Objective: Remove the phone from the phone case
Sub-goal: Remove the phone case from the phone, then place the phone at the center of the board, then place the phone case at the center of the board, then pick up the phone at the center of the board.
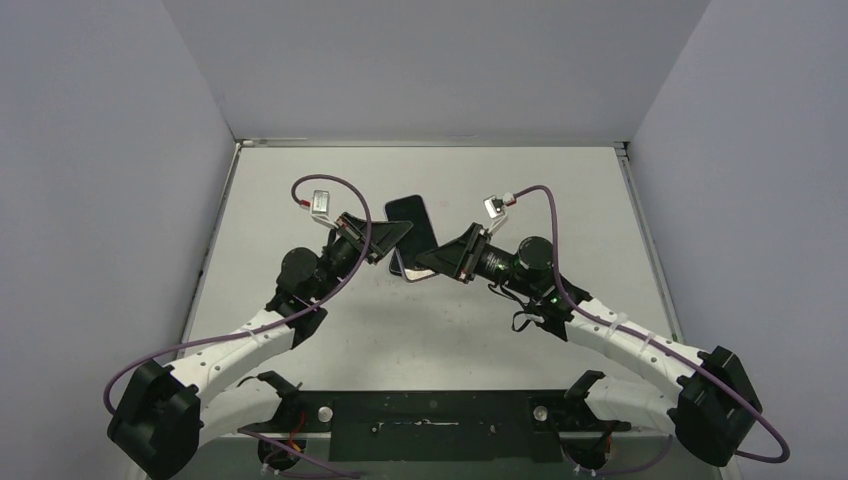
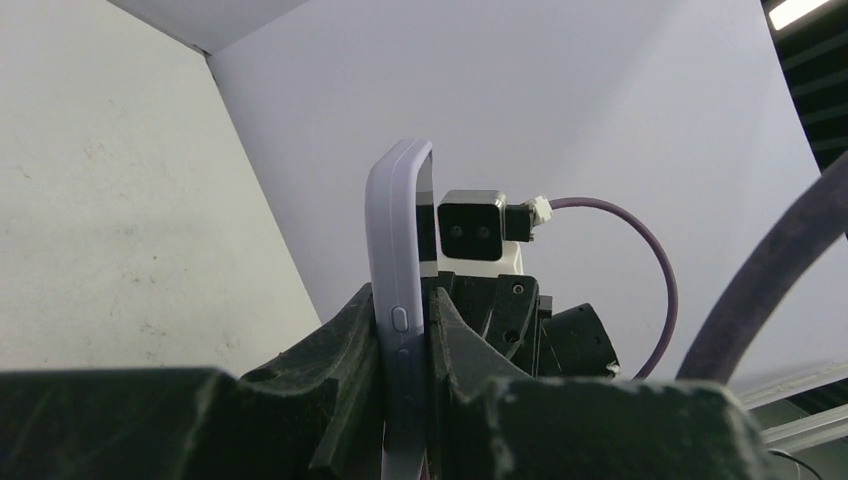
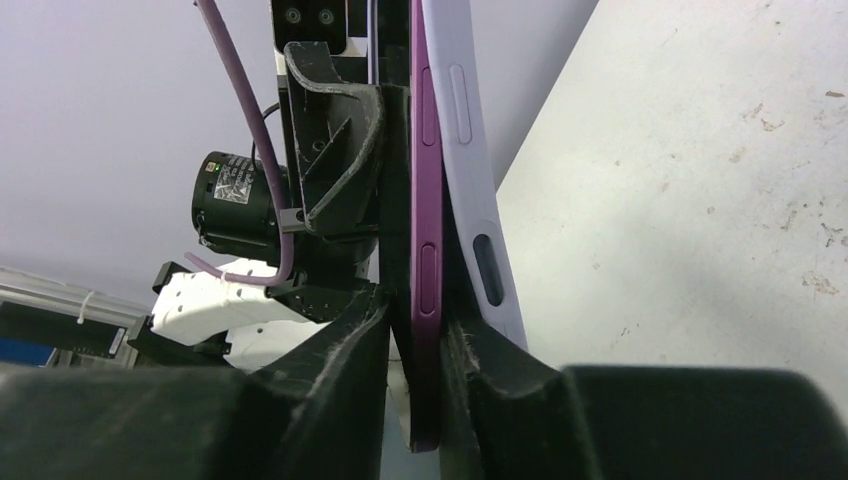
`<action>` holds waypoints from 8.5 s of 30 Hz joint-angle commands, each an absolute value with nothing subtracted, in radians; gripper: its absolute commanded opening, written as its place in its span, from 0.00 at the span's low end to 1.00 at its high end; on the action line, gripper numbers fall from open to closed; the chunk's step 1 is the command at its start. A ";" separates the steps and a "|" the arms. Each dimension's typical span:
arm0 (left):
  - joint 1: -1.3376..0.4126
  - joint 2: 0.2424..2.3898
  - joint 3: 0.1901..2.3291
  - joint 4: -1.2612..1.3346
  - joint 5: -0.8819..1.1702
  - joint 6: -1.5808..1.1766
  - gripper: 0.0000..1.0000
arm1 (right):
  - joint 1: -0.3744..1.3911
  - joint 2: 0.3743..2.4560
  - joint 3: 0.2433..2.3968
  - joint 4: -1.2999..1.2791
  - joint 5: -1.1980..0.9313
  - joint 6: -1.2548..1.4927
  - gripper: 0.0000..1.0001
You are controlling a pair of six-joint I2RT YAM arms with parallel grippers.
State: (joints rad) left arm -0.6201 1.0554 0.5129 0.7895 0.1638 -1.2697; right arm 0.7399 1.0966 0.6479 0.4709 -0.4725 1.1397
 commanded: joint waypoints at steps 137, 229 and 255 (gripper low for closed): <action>-0.037 1.519 0.927 0.010 0.597 -0.438 0.00 | -0.061 1.253 0.657 0.230 -0.776 0.760 0.00; -0.561 1.811 1.298 -0.354 -0.086 -0.342 0.97 | 0.063 0.692 0.629 -0.222 -0.340 0.429 1.00; -0.661 2.103 1.575 -0.489 -0.305 -0.346 0.97 | 0.068 0.712 0.628 -0.278 -0.380 0.370 1.00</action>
State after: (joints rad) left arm -0.6537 2.0743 1.5105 -0.4782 -0.2890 -0.3489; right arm 0.0608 0.7120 0.6262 -0.3023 -0.3641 0.3794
